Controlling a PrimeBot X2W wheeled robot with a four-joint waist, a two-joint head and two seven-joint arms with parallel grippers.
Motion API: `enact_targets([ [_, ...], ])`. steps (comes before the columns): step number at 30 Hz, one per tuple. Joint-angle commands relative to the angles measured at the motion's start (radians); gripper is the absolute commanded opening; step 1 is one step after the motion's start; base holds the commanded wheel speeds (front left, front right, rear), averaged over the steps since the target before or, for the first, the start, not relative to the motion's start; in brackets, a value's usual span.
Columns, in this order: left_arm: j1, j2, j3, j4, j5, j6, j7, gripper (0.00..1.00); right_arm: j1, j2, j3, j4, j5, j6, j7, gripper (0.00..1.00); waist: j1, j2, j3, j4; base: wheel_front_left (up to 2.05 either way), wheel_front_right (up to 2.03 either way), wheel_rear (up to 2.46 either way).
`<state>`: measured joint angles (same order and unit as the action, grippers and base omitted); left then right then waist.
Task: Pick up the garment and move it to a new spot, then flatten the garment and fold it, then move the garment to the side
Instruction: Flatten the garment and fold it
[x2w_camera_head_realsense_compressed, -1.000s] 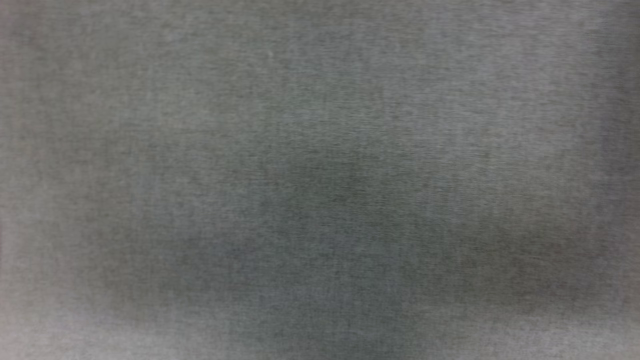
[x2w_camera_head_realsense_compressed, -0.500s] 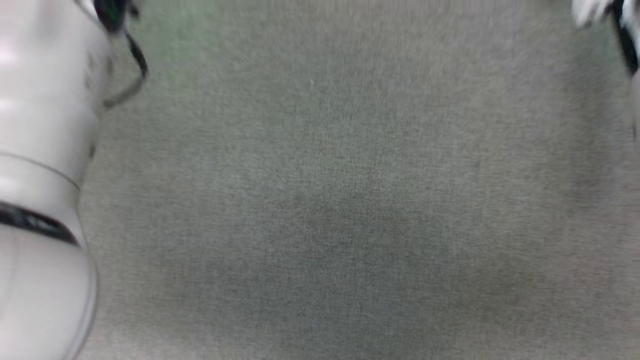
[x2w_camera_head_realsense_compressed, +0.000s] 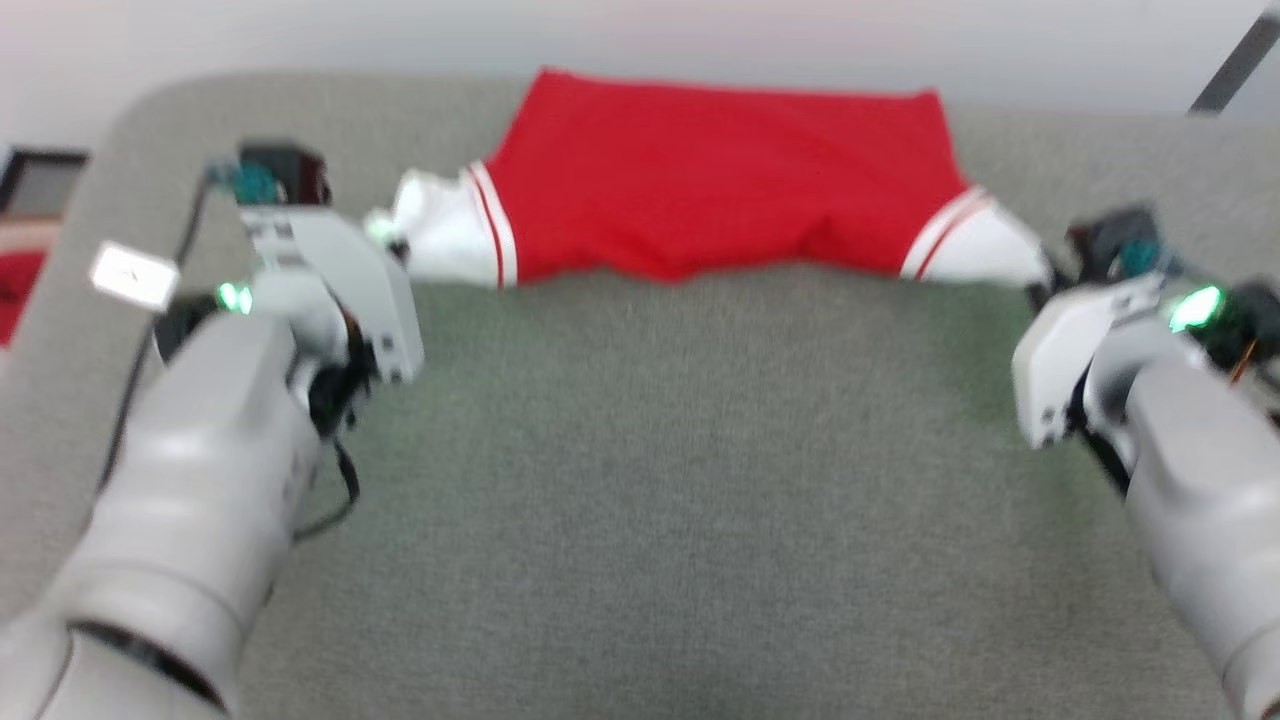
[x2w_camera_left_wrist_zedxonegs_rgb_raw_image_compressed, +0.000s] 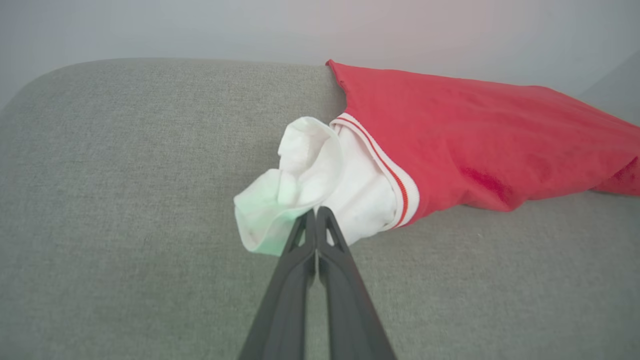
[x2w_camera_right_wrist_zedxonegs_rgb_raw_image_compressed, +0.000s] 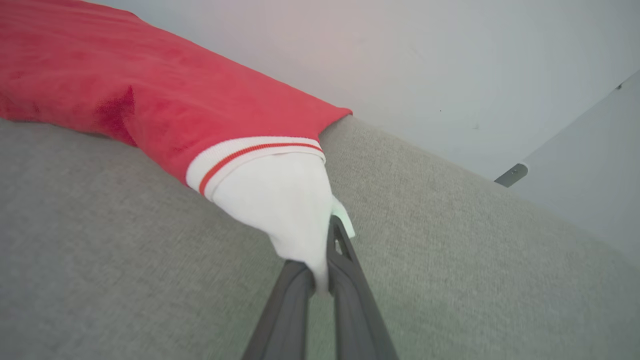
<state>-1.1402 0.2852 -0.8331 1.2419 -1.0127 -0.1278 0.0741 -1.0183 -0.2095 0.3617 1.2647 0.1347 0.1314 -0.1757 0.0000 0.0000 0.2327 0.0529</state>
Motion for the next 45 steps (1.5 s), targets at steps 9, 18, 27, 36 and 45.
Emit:
enact_targets([
  [9, 0.314, 0.081, -0.009, -0.203, -0.051, 0.021, 0.003, 0.0, 0.372, -0.255, 0.287, -0.441, 0.406, -0.001, 0.233, 0.0, 0.0, 0.0, -0.268, -0.015, 0.0, 0.0, 0.0],
  [18, 0.677, 0.291, 0.0, -0.761, -0.087, 0.308, 0.066, 0.0, 0.728, -0.583, 0.26, -0.906, 0.635, -0.001, 0.446, 0.0, 0.0, 0.0, -0.278, 0.0, 0.0, 0.0, 0.0],
  [27, 0.945, 0.438, -0.01, -1.338, -0.114, 0.611, 0.125, 0.0, 0.963, -0.618, 0.107, -1.048, 0.606, -0.001, 0.533, 0.0, 0.0, 0.0, -0.256, 0.01, 0.0, 0.0, 0.0],
  [36, 0.98, 0.446, -0.038, -1.428, -0.092, 0.66, 0.131, 0.0, 1.041, -0.538, 0.001, -1.121, 0.512, -0.001, 0.611, 0.0, 0.0, 0.0, -0.236, 0.007, 0.0, 0.0, 0.0],
  [45, 0.947, 0.426, -0.025, -1.39, -0.073, 0.636, 0.094, 0.0, 1.006, -0.51, -0.048, -1.235, 0.467, -0.001, 0.718, 1.0, 0.0, 0.0, -0.19, -0.017, 0.0, 0.0, 0.0],
])
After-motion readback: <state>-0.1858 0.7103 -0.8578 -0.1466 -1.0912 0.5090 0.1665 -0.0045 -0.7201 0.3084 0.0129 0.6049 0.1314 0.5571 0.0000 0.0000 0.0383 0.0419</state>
